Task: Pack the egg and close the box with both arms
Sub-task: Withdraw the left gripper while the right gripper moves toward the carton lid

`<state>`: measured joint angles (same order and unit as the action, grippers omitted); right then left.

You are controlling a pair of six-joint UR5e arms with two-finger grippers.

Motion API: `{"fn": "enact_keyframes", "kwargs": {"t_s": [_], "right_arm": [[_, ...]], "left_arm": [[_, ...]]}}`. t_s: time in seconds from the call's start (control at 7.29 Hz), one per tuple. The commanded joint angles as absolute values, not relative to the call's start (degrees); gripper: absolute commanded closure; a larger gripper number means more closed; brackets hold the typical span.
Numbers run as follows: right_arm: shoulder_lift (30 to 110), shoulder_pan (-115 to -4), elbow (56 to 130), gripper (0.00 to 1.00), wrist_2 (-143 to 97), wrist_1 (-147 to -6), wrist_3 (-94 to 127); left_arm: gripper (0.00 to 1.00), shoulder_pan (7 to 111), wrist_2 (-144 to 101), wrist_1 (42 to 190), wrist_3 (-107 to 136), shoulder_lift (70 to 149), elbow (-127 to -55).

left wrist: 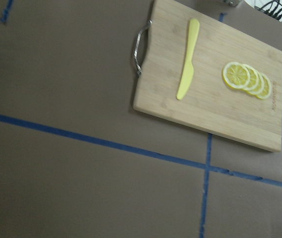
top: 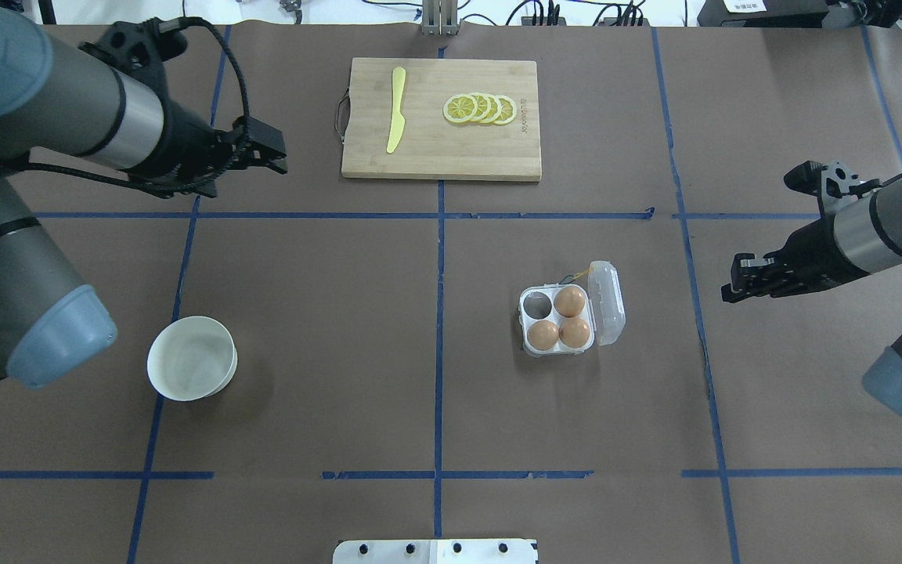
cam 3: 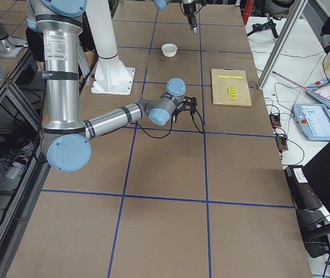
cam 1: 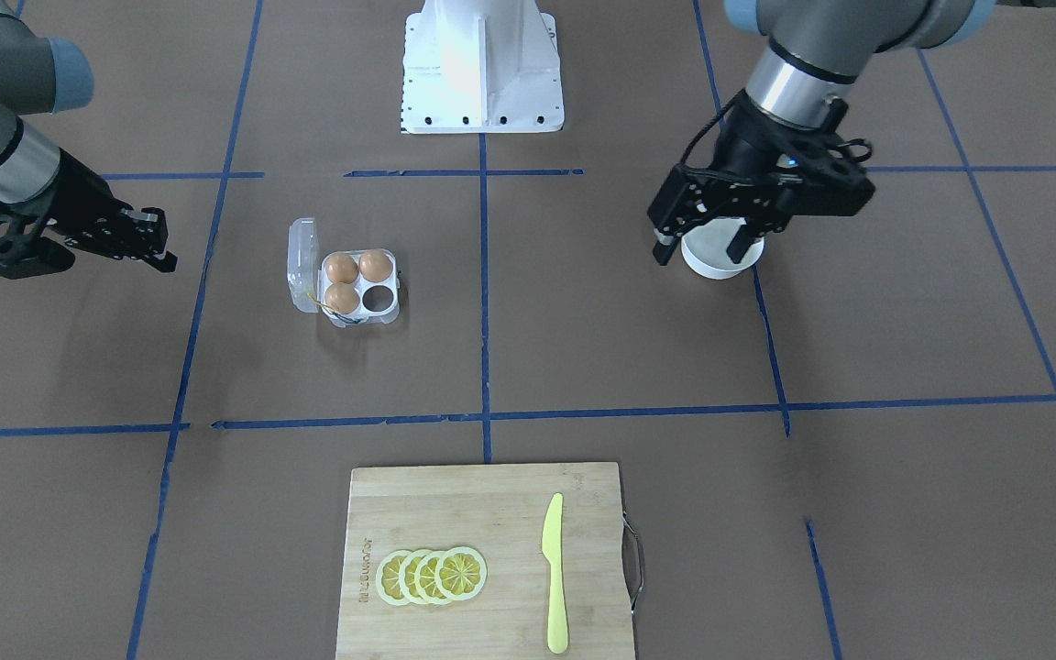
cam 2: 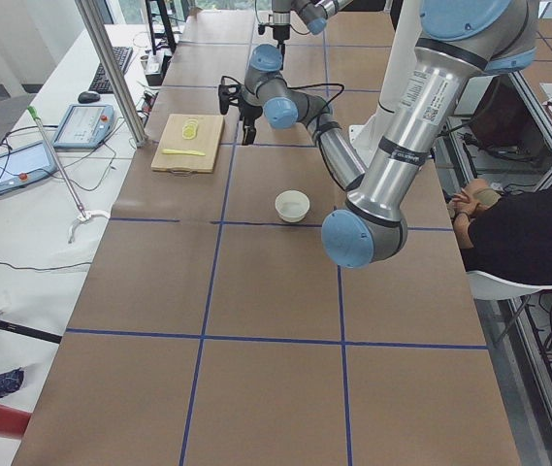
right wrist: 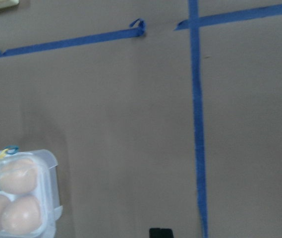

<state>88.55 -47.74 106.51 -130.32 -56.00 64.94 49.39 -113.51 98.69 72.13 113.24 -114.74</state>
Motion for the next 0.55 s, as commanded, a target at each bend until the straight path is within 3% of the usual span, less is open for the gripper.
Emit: {"fn": "enact_keyframes", "kwargs": {"t_s": [0.0,0.41], "right_arm": [[83.1,-43.3,105.8,1.0,-128.7,-55.9,65.7],[72.3,-35.4,102.8,1.0,-122.9,-56.9,72.7]], "left_arm": [[0.0,54.5,-114.1,98.6,62.6,107.9,-115.5],[0.0,56.4,-115.4,103.5,48.5,99.7,-114.4]]}}
